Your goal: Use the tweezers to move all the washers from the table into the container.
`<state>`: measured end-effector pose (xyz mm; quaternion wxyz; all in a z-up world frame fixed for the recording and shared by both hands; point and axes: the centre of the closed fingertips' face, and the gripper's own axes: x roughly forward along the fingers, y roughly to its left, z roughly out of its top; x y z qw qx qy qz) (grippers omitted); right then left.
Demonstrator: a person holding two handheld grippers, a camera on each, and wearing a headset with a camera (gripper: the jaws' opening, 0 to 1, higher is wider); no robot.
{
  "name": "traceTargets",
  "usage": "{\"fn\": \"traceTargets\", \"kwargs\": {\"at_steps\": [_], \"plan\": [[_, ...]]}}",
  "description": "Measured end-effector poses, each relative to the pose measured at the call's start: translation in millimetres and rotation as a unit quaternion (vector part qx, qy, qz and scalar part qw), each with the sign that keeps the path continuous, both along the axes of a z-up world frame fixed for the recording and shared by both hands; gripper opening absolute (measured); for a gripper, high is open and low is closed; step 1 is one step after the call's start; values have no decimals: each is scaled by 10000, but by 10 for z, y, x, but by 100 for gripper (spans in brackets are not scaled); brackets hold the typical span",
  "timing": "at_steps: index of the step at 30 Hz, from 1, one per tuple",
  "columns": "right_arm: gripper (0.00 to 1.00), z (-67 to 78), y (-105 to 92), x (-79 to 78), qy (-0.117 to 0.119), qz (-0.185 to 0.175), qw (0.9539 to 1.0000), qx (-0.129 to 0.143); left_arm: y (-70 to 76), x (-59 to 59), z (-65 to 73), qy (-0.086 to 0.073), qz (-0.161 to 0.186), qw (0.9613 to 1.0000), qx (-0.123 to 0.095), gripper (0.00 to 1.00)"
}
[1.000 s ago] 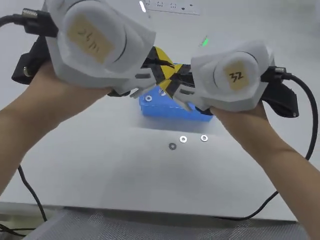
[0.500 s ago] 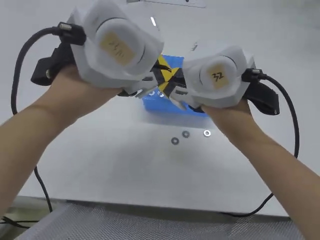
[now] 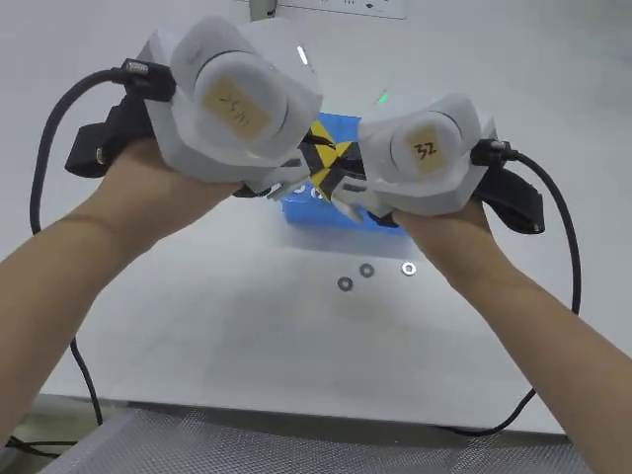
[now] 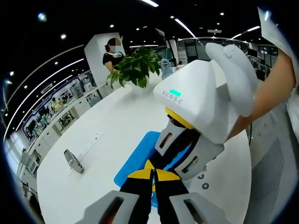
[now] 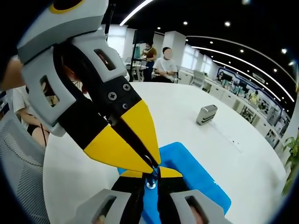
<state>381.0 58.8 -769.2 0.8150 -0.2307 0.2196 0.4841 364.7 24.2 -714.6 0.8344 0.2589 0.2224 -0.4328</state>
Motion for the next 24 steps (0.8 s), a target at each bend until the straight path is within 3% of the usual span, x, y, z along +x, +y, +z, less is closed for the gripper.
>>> {"fn": "traceTargets", "kwargs": {"at_steps": [4,16,19,24], "plan": [[6,108,-47,-35,-108,11,9999,48,-4,-22,73,-64,-111,9999,-39,0],[8,548,-152,-282,-189,-138,9983,536,-120,-335,484,-335,-170,9989,-298,0],[8,585,-193,-369,-163,-206,9979,595,-153,-424,521,-382,-214,9985,-323,0],[9,573,-249,-495,-75,-252,9977,628,-192,-531,513,-290,-290,9983,-406,0]]}}
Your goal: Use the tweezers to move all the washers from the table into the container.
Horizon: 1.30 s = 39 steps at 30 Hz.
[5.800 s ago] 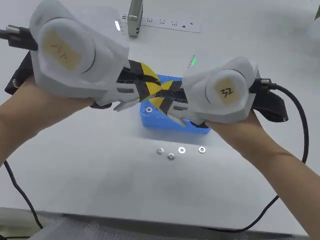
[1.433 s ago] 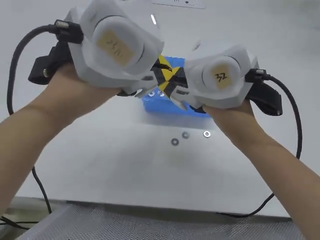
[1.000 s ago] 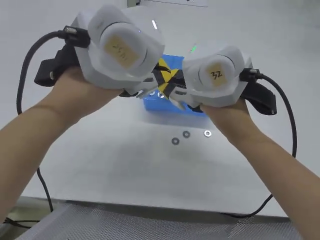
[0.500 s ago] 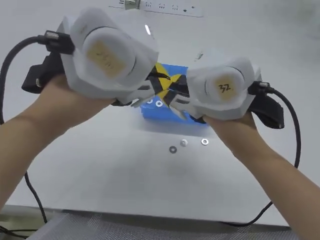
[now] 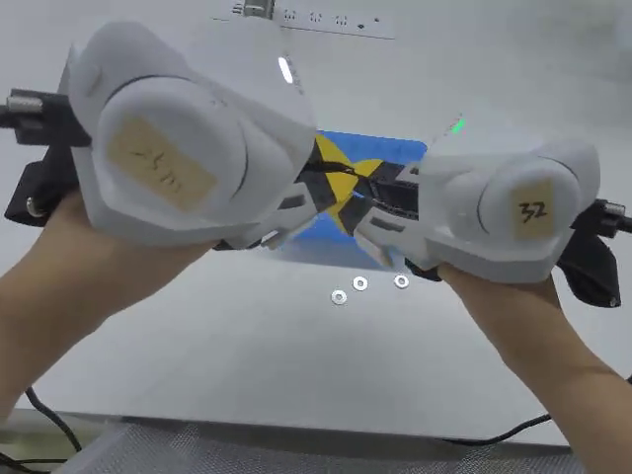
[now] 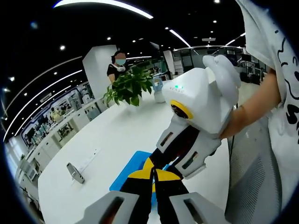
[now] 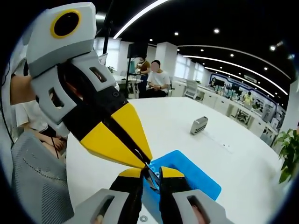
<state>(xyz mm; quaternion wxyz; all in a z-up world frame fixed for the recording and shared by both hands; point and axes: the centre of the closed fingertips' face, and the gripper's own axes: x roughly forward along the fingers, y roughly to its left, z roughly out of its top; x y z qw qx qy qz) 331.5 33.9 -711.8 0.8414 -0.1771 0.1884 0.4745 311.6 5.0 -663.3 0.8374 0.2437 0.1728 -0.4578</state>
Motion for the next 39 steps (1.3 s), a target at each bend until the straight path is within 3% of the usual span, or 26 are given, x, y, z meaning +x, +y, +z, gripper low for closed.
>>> {"fn": "traceTargets", "kwargs": {"at_steps": [6,17,24,33,39], "plan": [[10,-105,-36,-171,352,3,9993,99,-47,-139,-111,219,-119,9997,-5,0],[11,-515,-131,-389,905,2,9957,-203,-114,-330,-433,544,-225,9982,109,0],[11,-584,-100,-444,1085,34,9940,-150,-107,-377,-497,649,-262,9973,225,0],[11,-690,-90,-472,1100,109,9935,-288,-115,-411,-613,699,-262,9966,351,0],[11,-713,-111,-450,1140,79,9931,-276,-144,-397,-598,744,-259,9966,240,0]]}}
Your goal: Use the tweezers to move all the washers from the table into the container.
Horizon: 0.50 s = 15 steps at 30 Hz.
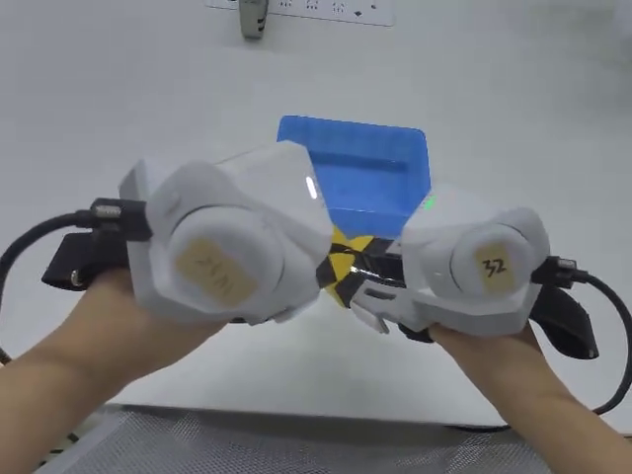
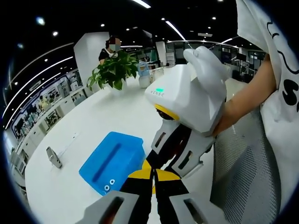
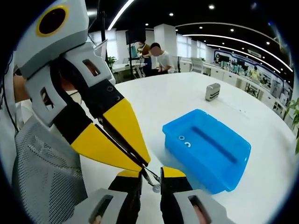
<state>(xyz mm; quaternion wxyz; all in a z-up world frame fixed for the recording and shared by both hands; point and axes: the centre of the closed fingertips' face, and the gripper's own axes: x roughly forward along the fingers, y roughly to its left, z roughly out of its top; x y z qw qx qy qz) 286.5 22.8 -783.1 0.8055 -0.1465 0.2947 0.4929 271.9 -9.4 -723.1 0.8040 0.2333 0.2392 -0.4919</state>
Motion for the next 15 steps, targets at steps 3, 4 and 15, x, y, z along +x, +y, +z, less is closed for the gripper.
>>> {"fn": "traceTargets", "kwargs": {"at_steps": [3,4,15], "plan": [[7,-41,-15,-7,-153,89,9998,-109,-17,13,1,1,-22,10000,4,0],[6,-39,-13,-15,-176,132,9997,-117,-20,20,1,2,-21,10000,11,0],[4,-34,-34,13,-334,42,9992,-226,-76,38,-5,-4,-126,9999,60,0]]}}
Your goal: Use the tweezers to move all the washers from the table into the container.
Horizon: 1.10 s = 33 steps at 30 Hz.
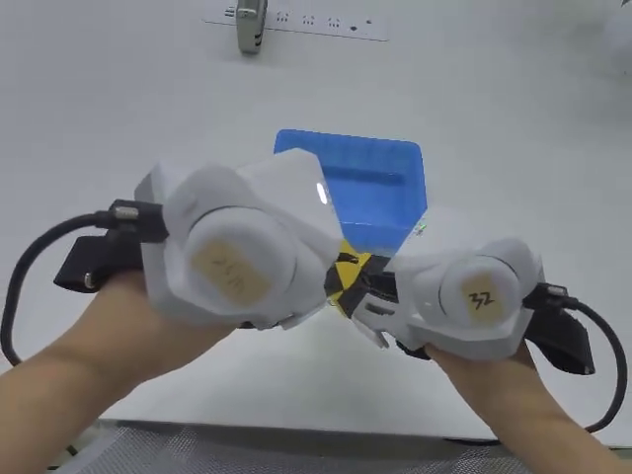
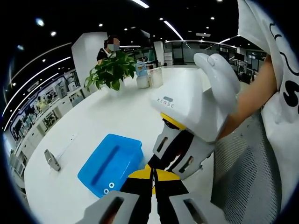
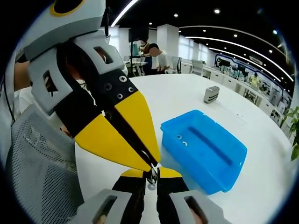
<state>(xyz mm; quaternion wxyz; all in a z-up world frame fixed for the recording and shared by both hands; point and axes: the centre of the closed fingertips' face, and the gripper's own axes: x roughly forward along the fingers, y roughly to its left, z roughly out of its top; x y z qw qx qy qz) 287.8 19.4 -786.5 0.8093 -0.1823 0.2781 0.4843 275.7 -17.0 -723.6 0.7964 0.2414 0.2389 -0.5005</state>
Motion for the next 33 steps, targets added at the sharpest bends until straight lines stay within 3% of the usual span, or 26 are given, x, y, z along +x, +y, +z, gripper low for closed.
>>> {"fn": "traceTargets", "kwargs": {"at_steps": [6,9,21,29,33], "plan": [[4,31,-5,10,-67,20,10000,-52,18,6,32,40,20,10000,-49,0],[4,124,5,30,-136,21,9999,-10,22,11,105,-11,14,10000,-70,0],[4,512,56,233,-494,-81,9985,218,45,175,487,-407,-37,9991,-96,0],[4,682,73,389,-756,-97,9967,275,52,297,646,-702,18,9975,-107,0],[4,756,115,537,-904,-85,9954,299,85,444,705,-857,99,9962,-108,0]]}}
